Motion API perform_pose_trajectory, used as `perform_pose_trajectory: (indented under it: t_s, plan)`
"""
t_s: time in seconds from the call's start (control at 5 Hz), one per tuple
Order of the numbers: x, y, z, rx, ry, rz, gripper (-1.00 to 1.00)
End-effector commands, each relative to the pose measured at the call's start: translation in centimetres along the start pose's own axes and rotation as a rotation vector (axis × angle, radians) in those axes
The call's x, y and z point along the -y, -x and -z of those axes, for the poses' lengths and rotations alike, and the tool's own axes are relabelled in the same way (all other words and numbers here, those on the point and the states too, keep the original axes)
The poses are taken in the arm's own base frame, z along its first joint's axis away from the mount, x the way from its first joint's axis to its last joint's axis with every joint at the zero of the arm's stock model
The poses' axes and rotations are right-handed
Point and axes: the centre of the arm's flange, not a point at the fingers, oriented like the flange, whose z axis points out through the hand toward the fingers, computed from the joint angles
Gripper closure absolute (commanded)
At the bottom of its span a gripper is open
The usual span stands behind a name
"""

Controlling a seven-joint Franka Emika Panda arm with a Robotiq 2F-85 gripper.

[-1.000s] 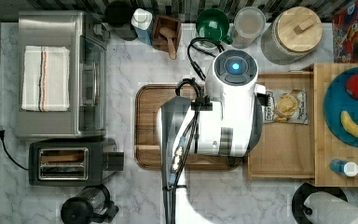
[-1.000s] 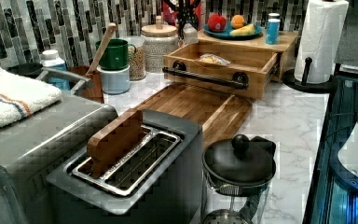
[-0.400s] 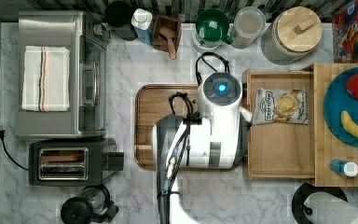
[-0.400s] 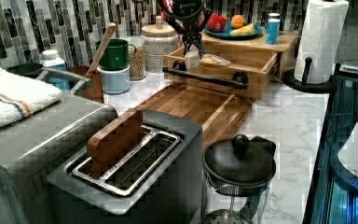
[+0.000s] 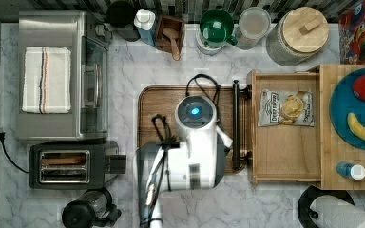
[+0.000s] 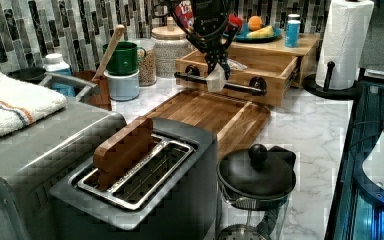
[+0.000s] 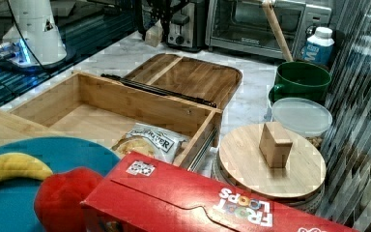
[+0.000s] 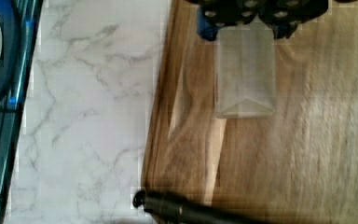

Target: Place the butter on the board.

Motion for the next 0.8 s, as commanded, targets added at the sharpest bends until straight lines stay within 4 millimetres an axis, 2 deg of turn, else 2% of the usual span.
perform_pose_trajectory:
  t_s: [0.2,0.4,0.8]
  plan:
    - [0.9,8.4,7.1,-0.010,-0.196,-0.122,1.00]
    - [1.7,9.4,5.7,0.054,-0.215,-0.231,1.00]
    - [1.9,10.9,2.4,0.092,-0.238,-0.296,1.00]
